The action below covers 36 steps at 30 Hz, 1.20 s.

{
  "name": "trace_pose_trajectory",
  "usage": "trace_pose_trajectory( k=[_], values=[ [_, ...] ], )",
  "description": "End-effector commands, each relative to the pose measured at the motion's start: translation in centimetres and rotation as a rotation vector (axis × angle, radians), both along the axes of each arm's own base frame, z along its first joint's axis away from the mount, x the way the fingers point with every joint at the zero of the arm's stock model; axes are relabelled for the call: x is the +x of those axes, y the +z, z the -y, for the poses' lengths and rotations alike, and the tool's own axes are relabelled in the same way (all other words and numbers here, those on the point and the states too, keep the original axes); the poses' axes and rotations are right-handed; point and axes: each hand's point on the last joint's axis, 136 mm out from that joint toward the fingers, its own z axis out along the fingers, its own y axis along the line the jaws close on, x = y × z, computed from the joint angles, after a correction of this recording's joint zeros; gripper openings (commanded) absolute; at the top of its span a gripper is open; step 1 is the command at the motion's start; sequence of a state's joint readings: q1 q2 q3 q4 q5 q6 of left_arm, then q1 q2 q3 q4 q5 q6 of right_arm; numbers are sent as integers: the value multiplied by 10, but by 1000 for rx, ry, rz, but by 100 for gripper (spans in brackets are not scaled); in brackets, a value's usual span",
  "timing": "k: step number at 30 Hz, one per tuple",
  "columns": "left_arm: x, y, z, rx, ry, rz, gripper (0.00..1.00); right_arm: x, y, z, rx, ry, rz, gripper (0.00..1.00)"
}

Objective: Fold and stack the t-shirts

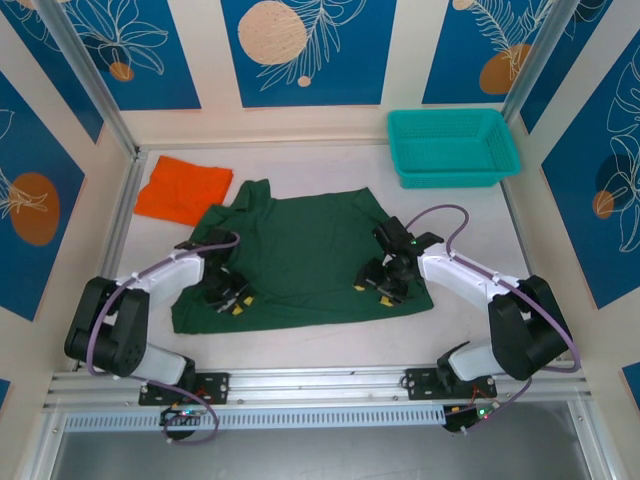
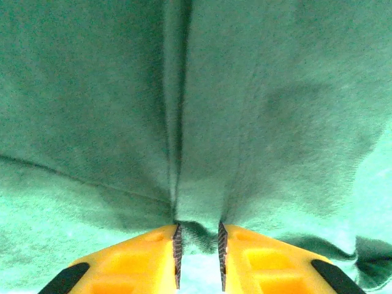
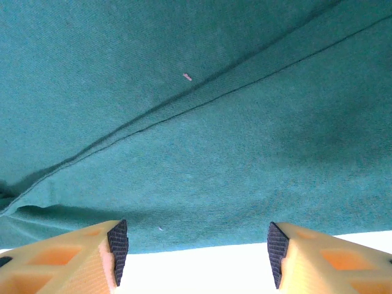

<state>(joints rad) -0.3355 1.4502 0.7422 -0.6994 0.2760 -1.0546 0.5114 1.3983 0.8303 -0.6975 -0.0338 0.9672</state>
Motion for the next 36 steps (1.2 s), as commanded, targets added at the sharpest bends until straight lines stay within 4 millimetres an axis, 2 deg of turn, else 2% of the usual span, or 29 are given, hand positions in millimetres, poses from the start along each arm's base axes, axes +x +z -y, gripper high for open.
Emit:
trace_pose_trajectory(
  k=[1,10,13,20,23,29,36],
  values=[
    [1,1,-2,36,-42,-4,21,-3,-1,-4,14,27,-16,64],
    [-1,-2,-1,45,-65,-17,1,-3,-2,-4,13,19,-19,64],
    [2,2,-1,59,-85,-7,0,-3,-3,-4,10,18,-22,63],
    [29,35,2,160,-218,86,0,-2,-3,-3,4,9,-28,63],
    [43,43,9,188,-281,111,0,-2,-4,-3,2,6,-33,63],
    [67,43,32,227,-443,106,0,-2,-6,-2,-6,-4,-52,63],
    [92,36,57,350,-675,85,0,-2,-6,-3,-7,-13,-67,63]
  ],
)
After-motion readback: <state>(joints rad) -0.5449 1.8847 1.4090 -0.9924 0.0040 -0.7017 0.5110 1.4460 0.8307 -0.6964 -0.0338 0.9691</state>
